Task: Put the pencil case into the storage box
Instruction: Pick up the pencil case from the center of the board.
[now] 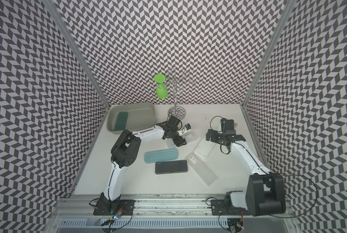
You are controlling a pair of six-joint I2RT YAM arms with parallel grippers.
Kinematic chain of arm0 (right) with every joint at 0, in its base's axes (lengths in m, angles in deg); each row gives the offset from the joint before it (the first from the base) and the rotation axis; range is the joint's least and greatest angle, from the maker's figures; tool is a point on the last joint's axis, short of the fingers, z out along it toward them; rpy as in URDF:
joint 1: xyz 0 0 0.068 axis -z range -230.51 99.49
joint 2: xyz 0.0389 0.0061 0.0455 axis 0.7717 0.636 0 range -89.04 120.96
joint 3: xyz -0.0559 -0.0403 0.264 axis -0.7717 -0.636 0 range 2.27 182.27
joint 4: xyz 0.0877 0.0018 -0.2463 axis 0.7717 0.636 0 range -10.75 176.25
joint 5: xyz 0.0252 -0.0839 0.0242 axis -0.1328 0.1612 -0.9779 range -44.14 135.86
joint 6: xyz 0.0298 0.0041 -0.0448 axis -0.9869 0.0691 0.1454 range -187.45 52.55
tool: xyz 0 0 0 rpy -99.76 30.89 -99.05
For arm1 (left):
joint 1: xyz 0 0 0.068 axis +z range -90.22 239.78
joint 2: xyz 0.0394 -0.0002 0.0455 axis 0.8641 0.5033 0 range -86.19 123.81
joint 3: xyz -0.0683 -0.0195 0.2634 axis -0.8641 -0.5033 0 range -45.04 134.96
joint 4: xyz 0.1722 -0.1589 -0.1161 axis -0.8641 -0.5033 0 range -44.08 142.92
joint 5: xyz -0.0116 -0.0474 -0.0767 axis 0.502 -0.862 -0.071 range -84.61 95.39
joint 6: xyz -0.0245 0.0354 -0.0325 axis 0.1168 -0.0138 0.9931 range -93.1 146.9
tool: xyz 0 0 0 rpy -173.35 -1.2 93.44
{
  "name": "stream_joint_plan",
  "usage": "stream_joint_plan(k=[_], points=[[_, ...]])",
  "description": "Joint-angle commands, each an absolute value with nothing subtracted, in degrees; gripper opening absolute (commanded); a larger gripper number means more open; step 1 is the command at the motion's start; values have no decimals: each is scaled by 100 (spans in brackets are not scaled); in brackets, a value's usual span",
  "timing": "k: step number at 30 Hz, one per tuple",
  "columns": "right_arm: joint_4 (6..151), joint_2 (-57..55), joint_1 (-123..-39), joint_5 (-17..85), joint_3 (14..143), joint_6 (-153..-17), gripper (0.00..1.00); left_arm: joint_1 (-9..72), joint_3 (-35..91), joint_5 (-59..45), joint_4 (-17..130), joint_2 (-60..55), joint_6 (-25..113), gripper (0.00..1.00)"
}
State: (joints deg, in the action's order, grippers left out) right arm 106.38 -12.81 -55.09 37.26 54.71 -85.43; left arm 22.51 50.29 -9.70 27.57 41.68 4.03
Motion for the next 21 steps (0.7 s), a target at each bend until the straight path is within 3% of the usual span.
stream_joint_plan(k=[1, 21], points=[[10610, -1257, -5473, 3791, 5553, -8493, 99, 2377, 5085, -687, 2591, 3691, 570, 74], [10270, -1373, -5446, 3714, 5243, -8706, 100, 3130, 3466, -377, 2999, 2321, 948, 68]])
